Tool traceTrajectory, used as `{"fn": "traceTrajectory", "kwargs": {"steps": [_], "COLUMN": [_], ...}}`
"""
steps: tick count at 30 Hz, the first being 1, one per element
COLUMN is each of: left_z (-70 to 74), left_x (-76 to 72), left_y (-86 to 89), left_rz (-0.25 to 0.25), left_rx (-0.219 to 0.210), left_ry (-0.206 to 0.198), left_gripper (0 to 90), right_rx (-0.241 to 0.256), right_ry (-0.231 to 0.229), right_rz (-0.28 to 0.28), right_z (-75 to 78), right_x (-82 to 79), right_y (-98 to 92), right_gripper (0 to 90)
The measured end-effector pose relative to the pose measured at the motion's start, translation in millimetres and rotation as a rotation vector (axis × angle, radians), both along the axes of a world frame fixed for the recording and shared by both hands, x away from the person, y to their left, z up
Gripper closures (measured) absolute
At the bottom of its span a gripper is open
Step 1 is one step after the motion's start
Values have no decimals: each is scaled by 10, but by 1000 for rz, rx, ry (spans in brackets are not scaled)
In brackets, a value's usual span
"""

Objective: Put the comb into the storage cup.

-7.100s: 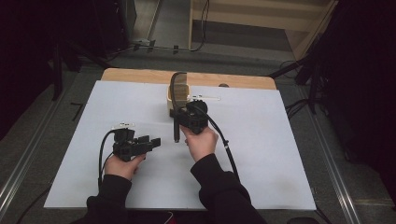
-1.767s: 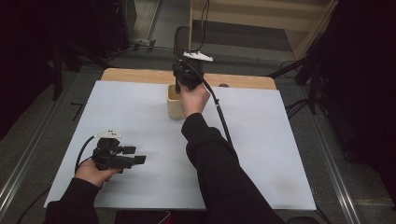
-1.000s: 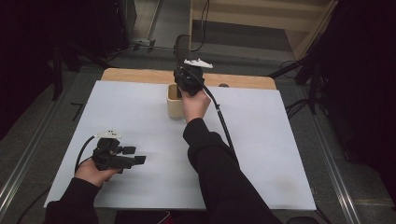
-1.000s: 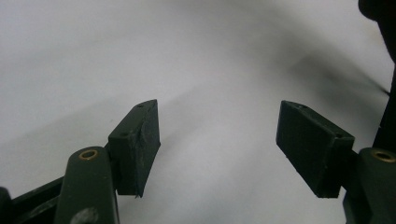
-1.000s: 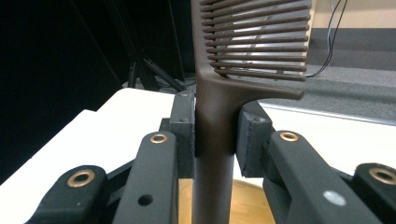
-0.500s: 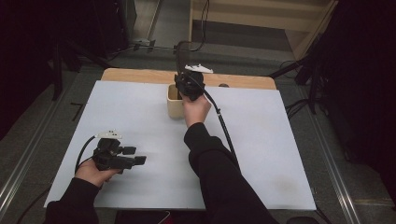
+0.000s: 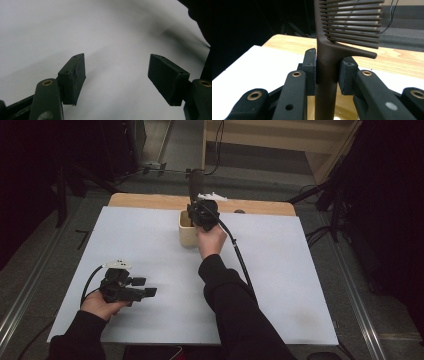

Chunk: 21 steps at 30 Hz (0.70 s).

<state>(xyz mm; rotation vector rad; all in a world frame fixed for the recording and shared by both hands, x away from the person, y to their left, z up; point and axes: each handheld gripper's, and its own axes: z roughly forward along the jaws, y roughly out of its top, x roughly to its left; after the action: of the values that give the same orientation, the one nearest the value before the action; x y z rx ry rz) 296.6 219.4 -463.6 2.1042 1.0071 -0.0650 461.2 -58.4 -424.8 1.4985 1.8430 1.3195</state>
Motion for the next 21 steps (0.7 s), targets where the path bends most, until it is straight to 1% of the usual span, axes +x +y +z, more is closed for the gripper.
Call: {"fn": "traceTrajectory", "kwargs": {"steps": [3, 4, 5, 6, 7, 8, 9, 10, 13, 15, 18, 21], "left_z": [-2, -1, 0, 2, 3, 4, 7, 8, 0, 2, -1, -4], "left_x": [1, 1, 0, -1, -2, -4, -5, -5, -3, -4, -4, 2], "left_y": [1, 1, 0, -1, -5, -8, -12, -15, -22, -20, -15, -12], "left_rz": [0, -1, -1, -5, -8, -11, -14, -18, -19, -17, -14, -12], "left_rx": [0, 1, -3, -4, -10, -16, -11, -7, -3, -1, 2, 2], "left_ry": [-1, 0, 0, -1, -4, -7, -7, -6, -6, -8, -7, -4], "left_gripper": [309, 309, 309, 309, 309, 309, 309, 309, 309, 309, 309, 309], "right_rx": [-12, -13, -8, -7, -26, -60, -72, -64, -65, -59, -45, -45], "right_ry": [6, 12, 17, 23, 17, 12, 19, 21, 29, 31, 20, 12], "right_rz": [6, 7, 17, 37, 60, 65, 68, 80, 92, 93, 97, 104], "right_z": [-1, 1, 0, -12, -25, -33, -37, -36, -22, -13, -9, -3], "right_x": [-2, -3, 0, 11, 18, 19, 15, 5, -20, -44, -91, -135], "right_y": [0, -2, -7, -12, -21, -29, -33, -41, -44, -52, -84, -121], "right_gripper": [691, 659, 578, 466, 394, 348, 340, 319, 279, 274, 274, 274]}}
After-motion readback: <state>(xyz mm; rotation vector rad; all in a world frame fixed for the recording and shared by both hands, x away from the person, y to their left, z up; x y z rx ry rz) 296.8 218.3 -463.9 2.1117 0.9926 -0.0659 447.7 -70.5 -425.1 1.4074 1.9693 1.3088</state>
